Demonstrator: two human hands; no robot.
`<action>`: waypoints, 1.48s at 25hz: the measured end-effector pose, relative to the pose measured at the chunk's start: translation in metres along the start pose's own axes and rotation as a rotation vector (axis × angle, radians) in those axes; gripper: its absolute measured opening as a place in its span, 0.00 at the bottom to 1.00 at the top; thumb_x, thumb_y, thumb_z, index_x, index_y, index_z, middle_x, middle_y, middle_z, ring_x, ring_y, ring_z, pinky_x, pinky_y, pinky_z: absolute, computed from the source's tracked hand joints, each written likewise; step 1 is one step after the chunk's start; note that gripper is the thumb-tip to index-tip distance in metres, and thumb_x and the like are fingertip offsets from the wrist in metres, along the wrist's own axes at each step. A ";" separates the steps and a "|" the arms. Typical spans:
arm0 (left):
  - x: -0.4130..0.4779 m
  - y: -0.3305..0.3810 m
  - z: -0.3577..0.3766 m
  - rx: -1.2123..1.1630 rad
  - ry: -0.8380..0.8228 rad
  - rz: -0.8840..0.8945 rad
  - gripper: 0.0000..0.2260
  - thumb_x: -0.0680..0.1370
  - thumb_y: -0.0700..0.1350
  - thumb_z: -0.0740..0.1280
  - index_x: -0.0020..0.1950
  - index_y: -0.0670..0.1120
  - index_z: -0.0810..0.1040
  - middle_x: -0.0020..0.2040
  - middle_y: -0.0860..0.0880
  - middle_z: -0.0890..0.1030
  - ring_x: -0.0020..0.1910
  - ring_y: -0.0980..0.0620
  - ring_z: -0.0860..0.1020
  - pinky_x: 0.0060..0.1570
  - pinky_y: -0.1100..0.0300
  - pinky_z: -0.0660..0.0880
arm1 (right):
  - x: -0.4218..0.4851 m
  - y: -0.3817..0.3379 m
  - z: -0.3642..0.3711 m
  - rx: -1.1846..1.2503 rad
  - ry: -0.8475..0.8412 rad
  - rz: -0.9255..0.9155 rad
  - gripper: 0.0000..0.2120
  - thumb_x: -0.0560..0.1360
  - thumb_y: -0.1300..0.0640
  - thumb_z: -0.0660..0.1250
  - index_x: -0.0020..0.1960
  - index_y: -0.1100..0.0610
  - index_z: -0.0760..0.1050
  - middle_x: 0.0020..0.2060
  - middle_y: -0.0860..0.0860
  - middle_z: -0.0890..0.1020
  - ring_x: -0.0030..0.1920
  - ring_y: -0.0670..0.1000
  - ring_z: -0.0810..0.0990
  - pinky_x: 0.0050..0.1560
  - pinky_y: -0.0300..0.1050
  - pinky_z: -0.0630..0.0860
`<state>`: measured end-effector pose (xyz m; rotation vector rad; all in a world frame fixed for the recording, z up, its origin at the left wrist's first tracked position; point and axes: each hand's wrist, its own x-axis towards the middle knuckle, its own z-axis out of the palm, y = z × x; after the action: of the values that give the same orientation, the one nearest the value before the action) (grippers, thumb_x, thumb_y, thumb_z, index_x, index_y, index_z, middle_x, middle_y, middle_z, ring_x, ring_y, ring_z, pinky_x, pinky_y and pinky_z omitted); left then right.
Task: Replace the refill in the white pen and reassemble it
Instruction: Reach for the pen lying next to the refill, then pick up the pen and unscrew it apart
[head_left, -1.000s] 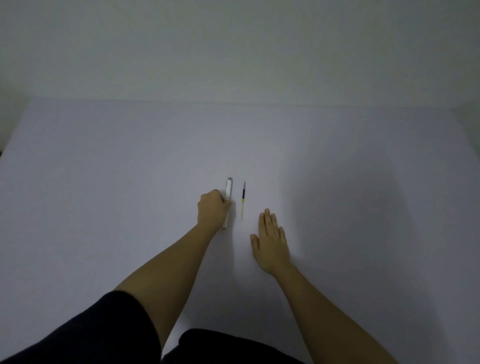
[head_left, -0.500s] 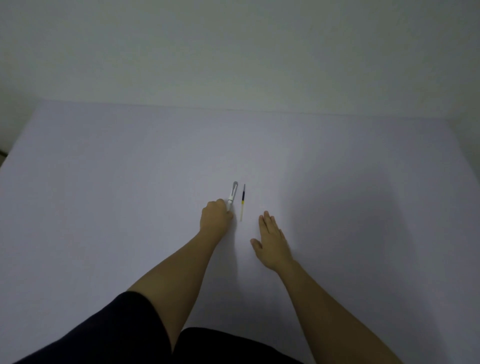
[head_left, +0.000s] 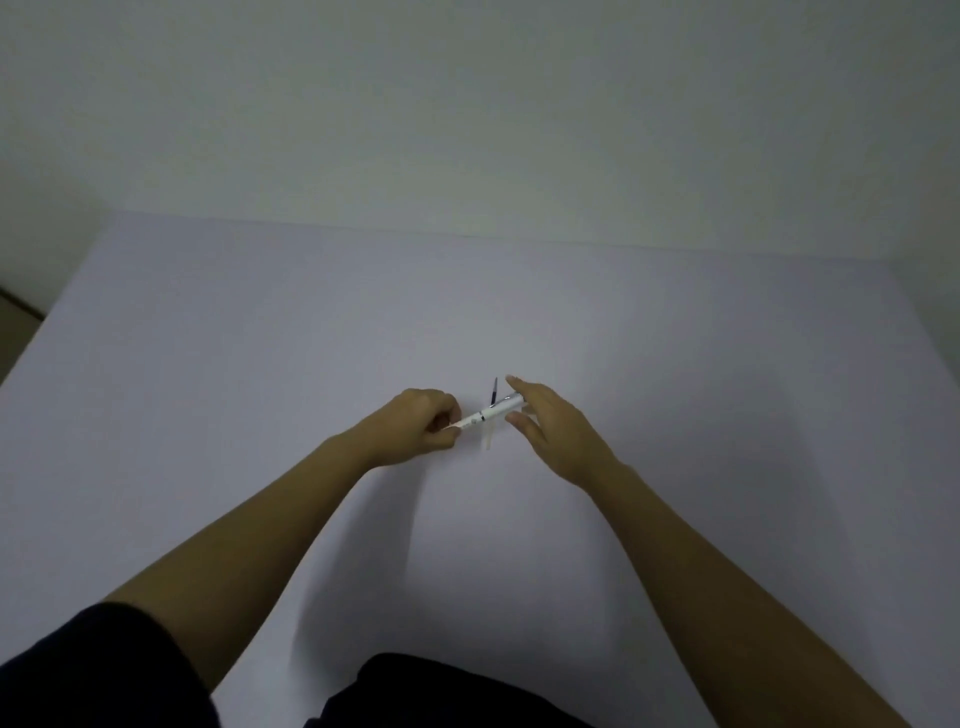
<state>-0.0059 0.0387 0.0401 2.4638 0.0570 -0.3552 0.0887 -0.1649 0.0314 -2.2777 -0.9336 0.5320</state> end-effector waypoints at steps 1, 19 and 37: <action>-0.005 0.003 0.000 -0.013 0.004 0.009 0.04 0.74 0.43 0.65 0.46 0.43 0.76 0.40 0.46 0.78 0.37 0.48 0.73 0.39 0.54 0.72 | 0.000 -0.003 -0.002 0.031 0.000 0.010 0.15 0.79 0.55 0.59 0.65 0.56 0.70 0.56 0.55 0.79 0.54 0.54 0.79 0.56 0.48 0.74; -0.029 0.026 0.009 0.028 0.450 -0.007 0.15 0.74 0.60 0.63 0.59 0.61 0.77 0.32 0.55 0.78 0.30 0.58 0.71 0.28 0.65 0.63 | -0.018 -0.029 -0.021 0.422 0.045 0.063 0.04 0.76 0.57 0.64 0.47 0.55 0.78 0.37 0.46 0.82 0.38 0.44 0.83 0.39 0.32 0.74; -0.022 0.013 0.022 -0.513 0.433 -0.156 0.08 0.78 0.50 0.59 0.46 0.56 0.78 0.37 0.49 0.76 0.32 0.62 0.72 0.37 0.67 0.69 | 0.026 0.037 -0.006 0.038 -0.003 0.371 0.13 0.73 0.56 0.69 0.55 0.61 0.80 0.54 0.59 0.83 0.56 0.55 0.79 0.56 0.41 0.71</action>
<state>-0.0309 0.0156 0.0371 1.9857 0.4649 0.1257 0.1270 -0.1691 0.0078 -2.4267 -0.4952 0.7025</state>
